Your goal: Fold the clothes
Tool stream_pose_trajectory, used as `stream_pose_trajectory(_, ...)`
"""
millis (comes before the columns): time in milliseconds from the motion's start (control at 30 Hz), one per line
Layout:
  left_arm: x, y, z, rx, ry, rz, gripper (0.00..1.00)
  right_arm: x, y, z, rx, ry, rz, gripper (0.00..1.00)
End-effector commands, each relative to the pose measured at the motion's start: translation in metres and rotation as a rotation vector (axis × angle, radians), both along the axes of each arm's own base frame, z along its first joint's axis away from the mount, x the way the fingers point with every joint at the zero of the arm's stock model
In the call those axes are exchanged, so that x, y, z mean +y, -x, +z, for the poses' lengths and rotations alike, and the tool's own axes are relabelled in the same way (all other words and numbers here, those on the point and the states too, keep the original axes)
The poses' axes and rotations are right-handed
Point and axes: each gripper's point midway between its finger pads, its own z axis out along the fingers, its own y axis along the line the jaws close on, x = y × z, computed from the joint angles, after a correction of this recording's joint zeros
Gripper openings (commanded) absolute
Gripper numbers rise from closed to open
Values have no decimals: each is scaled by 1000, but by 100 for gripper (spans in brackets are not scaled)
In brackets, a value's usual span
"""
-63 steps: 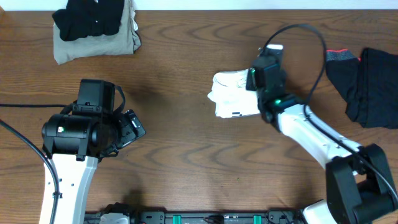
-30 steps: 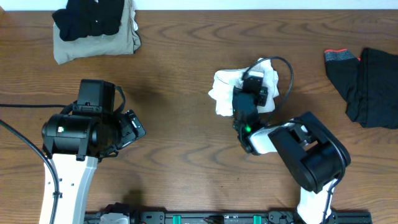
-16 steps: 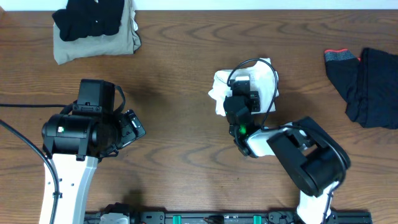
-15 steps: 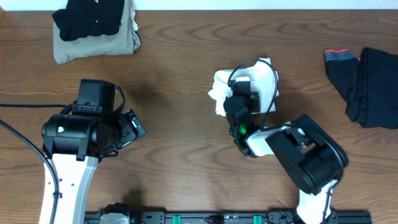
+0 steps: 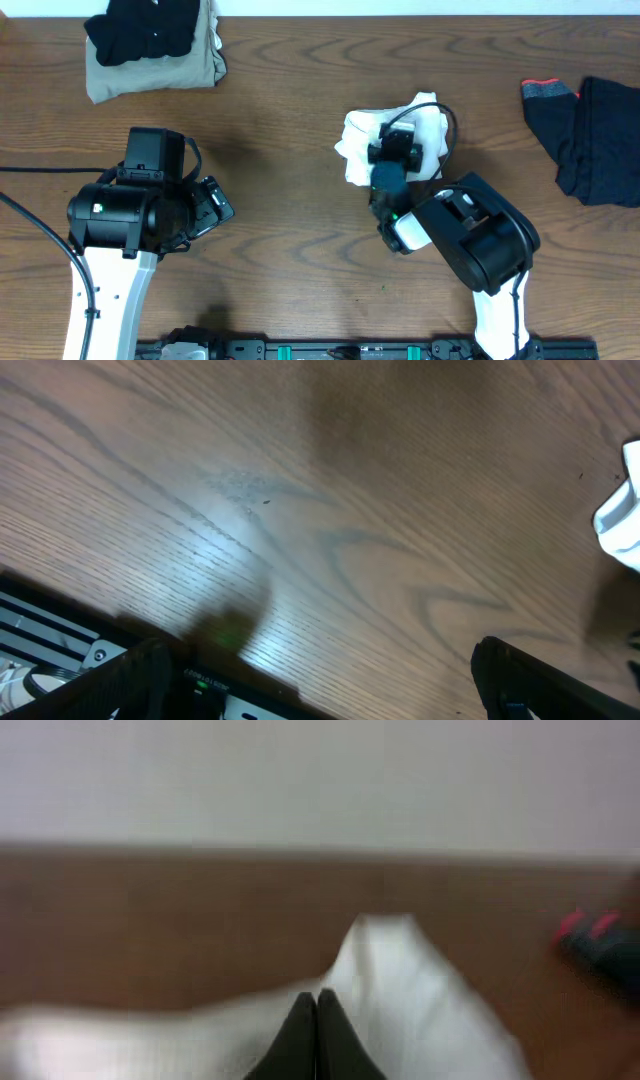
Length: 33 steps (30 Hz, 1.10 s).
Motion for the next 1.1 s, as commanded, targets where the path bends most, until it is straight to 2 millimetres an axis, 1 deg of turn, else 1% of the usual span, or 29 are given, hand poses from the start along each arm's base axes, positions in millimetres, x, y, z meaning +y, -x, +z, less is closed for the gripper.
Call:
stream_pose_trajectory(0,2,1,-1,5,-9,-6,98,-16,4,41,-39,169,-94,1)
stream_pose_trajectory(67,2,1,-1,5,-9,-6,98,-24,5,53,-55,192,-123,1)
stream_pose_trajectory(133,2,1,-1,5,-9,-6,98,-32,4,52,-42,198,-149,1)
stream_pose_trajectory(167,2,1,-1,5,-9,-6,98,-36,2,47,-19,214,-156,1)
stream_pose_trajectory(233,2,1,-1,5,-9,-6,98,-45,-2,32,39,221,-166,1)
stream_pose_trajectory(333,2,1,-1,6,-9,-6,98,-65,-6,-3,146,164,-190,1)
stream_pose_trajectory(400,2,1,-1,6,-9,-6,98,-78,-9,-28,220,104,-176,1)
stream_pose_trajectory(500,2,0,-1,4,-8,-6,98,-94,-12,-56,315,32,-150,1)
stream_pose_trajectory(600,2,0,-1,3,-8,-6,98,-101,-14,-75,383,-3,-103,1)
stream_pose_trajectory(767,2,-5,1,-18,-7,-6,98,-105,-14,-86,398,-38,-102,2)
stream_pose_trajectory(833,2,-5,1,-19,-6,-6,98,-107,-15,-81,374,-37,-122,1)
stream_pose_trajectory(900,2,-5,1,-18,-7,-6,98,-112,-17,-63,294,-40,-176,1)
stream_pose_trajectory(933,2,-5,1,-18,-7,-6,98,-114,-18,-53,249,-37,-202,1)
stream_pose_trajectory(967,2,-5,1,-18,-7,-6,98,-113,-20,-38,195,-18,-216,1)
stream_pose_trajectory(1067,2,-4,0,-13,-7,-8,98,-97,-24,1,88,65,-178,4)
